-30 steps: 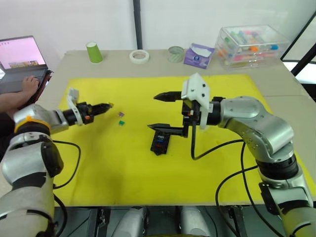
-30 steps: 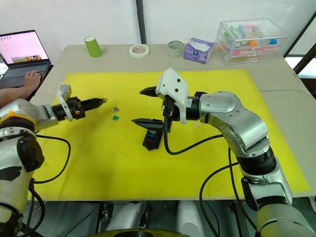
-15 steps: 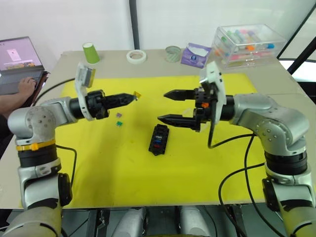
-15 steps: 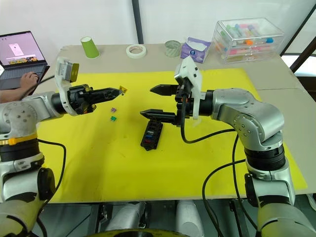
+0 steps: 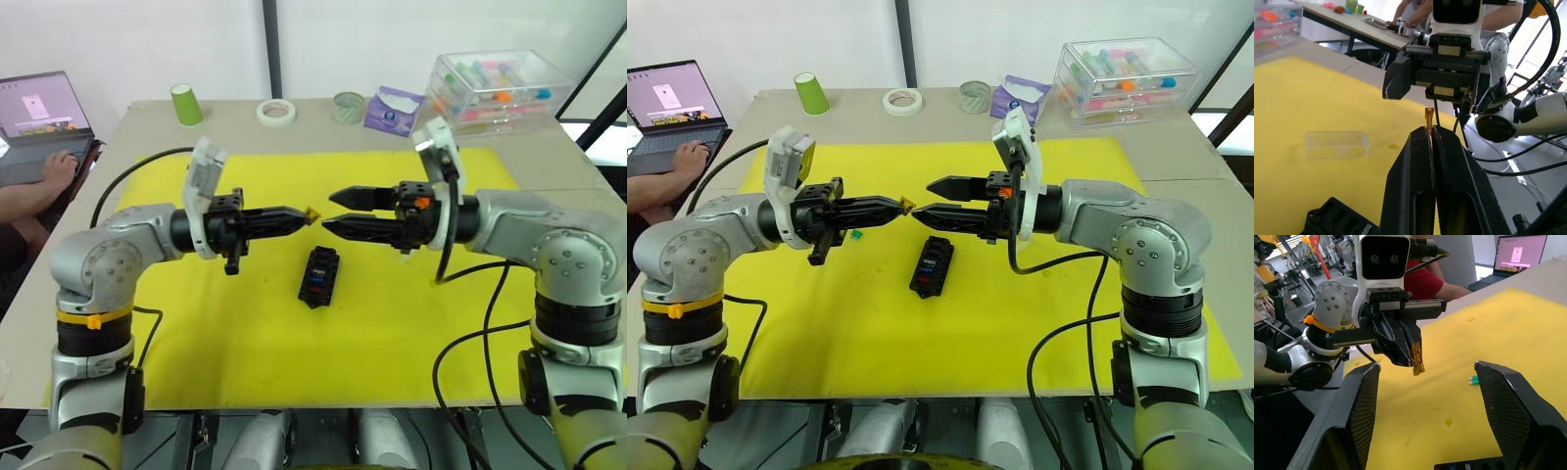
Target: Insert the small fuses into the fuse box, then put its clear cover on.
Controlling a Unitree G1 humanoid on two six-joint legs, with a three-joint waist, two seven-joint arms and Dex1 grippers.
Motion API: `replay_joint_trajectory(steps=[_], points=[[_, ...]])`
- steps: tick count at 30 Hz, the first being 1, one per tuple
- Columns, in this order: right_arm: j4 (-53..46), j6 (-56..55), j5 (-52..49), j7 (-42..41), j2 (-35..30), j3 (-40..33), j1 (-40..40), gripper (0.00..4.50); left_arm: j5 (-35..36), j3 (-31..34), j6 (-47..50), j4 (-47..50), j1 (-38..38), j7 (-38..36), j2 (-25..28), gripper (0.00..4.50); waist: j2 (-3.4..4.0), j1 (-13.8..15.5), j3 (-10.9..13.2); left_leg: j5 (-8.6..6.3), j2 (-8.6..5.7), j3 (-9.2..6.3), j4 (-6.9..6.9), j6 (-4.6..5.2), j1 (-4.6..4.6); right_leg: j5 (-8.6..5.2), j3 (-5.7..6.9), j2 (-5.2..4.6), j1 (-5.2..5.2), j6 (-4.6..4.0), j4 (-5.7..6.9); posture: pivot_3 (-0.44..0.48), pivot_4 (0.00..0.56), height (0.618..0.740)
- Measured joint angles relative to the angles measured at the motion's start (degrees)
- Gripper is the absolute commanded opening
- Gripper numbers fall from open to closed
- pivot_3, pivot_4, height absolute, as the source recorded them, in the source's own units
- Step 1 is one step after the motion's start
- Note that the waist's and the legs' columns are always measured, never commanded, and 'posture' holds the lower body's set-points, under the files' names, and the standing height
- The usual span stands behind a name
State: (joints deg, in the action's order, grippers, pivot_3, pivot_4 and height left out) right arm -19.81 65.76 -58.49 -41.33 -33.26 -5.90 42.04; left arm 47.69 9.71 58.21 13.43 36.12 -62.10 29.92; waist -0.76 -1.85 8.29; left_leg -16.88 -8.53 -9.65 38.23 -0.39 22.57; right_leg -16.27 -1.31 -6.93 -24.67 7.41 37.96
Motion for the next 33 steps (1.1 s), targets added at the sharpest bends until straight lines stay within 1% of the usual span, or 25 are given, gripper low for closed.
replay_joint_trajectory(steps=[2, 9, 20, 22, 23, 27, 28, 33], points=[[0.0, 0.09, -0.49, 0.61, 0.0, -0.01, 0.0, 2.02, 0.55, -0.03, -0.45, -0.25, 0.24, 0.24, -0.18, 0.0, 0.0, -0.02, 0.0, 0.0, 0.0, 0.0, 0.0, 0.0, 0.0, 0.0, 0.0, 0.0, 0.0, 0.0, 0.0, 0.0, 0.15, 0.74], [-0.01, 0.09, -1.46, 1.5, -0.01, -0.02, -0.27, 2.02, 1.57, -1.23, -1.57, -0.56, 0.24, 0.51, -0.18, 0.0, 0.0, 0.02, 0.0, 0.0, 0.0, 0.0, 0.0, 0.0, 0.0, 0.0, 0.0, 0.0, 0.0, 0.0, 0.0, 0.0, 0.15, 0.74], [-0.01, -0.31, -2.41, 2.55, 0.12, 0.0, -0.78, 2.02, 3.0, -1.3, -3.08, -0.56, 0.22, 2.02, -0.33, 0.0, 0.0, -0.01, 0.0, 0.0, 0.0, 0.0, 0.0, 0.0, 0.0, 0.0, 0.0, 0.0, 0.0, 0.0, 0.0, 0.0, 0.15, 0.74], [-0.01, -0.34, -2.43, 2.75, 0.12, 0.0, -0.79, 1.71, 3.05, -1.32, -3.5, -0.56, 0.22, 2.15, -0.32, 0.0, 0.0, -0.03, 0.0, 0.0, 0.0, 0.0, 0.0, 0.0, 0.0, 0.0, 0.0, 0.0, 0.0, 0.0, 0.0, 0.0, 0.15, 0.74], [0.0, -0.35, -2.44, 2.77, 0.14, 0.0, -0.79, 1.47, 3.05, -1.33, -3.57, -0.56, 0.22, 2.17, -0.31, 0.0, 0.0, -0.03, 0.0, 0.0, 0.0, 0.0, 0.0, 0.0, 0.0, 0.0, 0.0, 0.0, 0.0, 0.0, 0.0, 0.0, 0.15, 0.74], [0.31, -0.43, -2.63, 2.7, 0.5, 0.02, -0.79, 0.1, 3.03, -1.97, -3.75, -0.87, 0.22, 2.39, -0.28, 0.0, 0.0, 0.0, 0.0, 0.0, 0.0, 0.0, 0.0, 0.0, 0.0, 0.0, 0.0, 0.0, 0.0, 0.0, 0.0, 0.0, 0.15, 0.74], [0.29, -0.43, -2.98, 2.69, 0.54, 0.02, -0.79, 0.04, 3.04, -1.97, -3.77, -1.05, 0.21, 2.44, -0.21, 0.0, 0.0, -0.02, 0.0, 0.0, 0.0, 0.0, 0.0, 0.0, 0.0, 0.0, 0.0, 0.0, 0.0, 0.0, 0.0, 0.0, 0.15, 0.74], [0.32, -0.11, -4.04, 3.44, 0.83, 0.02, -0.79, 0.04, 3.11, -2.0, -4.12, -0.99, -0.05, 2.27, 0.07, 0.0, 0.0, -0.02, 0.0, 0.0, 0.0, 0.0, 0.0, 0.0, 0.0, 0.0, 0.0, 0.0, 0.0, 0.0, 0.0, 0.0, 0.15, 0.74]])
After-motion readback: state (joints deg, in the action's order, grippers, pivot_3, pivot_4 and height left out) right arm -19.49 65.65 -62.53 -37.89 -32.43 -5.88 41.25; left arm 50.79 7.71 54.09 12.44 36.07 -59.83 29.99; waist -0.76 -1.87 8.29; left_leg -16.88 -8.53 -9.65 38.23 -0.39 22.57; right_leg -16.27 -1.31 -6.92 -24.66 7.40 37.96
